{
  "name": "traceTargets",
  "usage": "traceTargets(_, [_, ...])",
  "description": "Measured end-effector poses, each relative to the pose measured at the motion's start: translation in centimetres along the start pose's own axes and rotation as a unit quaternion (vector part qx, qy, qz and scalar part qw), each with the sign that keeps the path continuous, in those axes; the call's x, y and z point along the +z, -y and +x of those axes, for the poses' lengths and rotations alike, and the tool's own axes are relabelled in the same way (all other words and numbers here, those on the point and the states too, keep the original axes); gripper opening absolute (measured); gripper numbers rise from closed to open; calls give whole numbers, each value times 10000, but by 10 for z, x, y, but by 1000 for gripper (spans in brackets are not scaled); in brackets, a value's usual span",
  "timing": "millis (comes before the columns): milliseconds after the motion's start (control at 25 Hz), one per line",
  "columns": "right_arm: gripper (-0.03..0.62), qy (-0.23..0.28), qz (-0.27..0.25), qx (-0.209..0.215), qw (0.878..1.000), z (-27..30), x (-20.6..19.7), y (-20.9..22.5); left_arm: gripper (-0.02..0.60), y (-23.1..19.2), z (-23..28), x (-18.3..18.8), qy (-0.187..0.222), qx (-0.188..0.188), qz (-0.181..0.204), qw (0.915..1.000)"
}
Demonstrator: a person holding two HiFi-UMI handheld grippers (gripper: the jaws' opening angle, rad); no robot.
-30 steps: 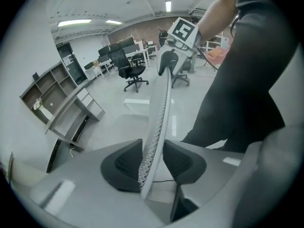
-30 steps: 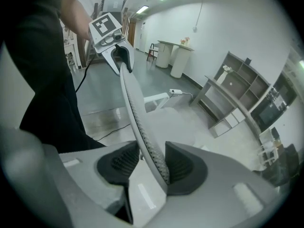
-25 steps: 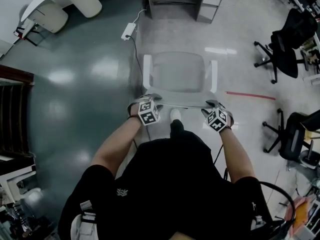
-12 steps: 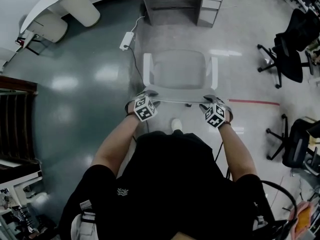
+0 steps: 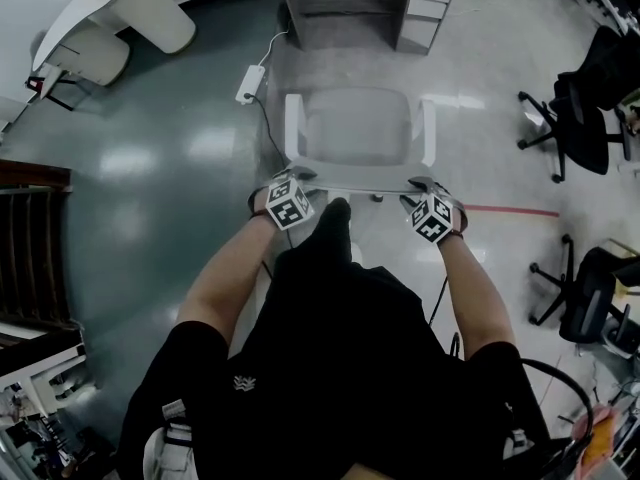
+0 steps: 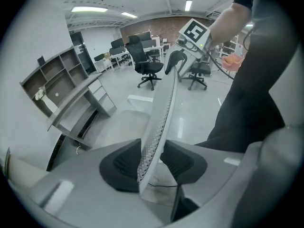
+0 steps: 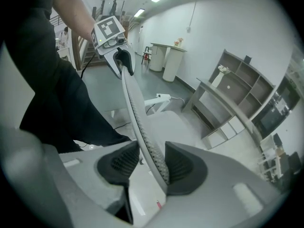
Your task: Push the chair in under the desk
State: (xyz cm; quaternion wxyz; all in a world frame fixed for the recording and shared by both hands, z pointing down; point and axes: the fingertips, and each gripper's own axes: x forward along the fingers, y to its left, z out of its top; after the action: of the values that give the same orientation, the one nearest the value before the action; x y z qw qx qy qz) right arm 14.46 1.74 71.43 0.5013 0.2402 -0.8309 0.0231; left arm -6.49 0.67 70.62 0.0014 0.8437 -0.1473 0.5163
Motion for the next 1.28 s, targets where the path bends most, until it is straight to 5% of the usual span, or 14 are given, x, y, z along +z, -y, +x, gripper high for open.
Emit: traceTargets(1280, [172, -99, 177, -34, 9998, 90, 75, 197, 152, -228, 50, 26, 199, 118, 317, 9992])
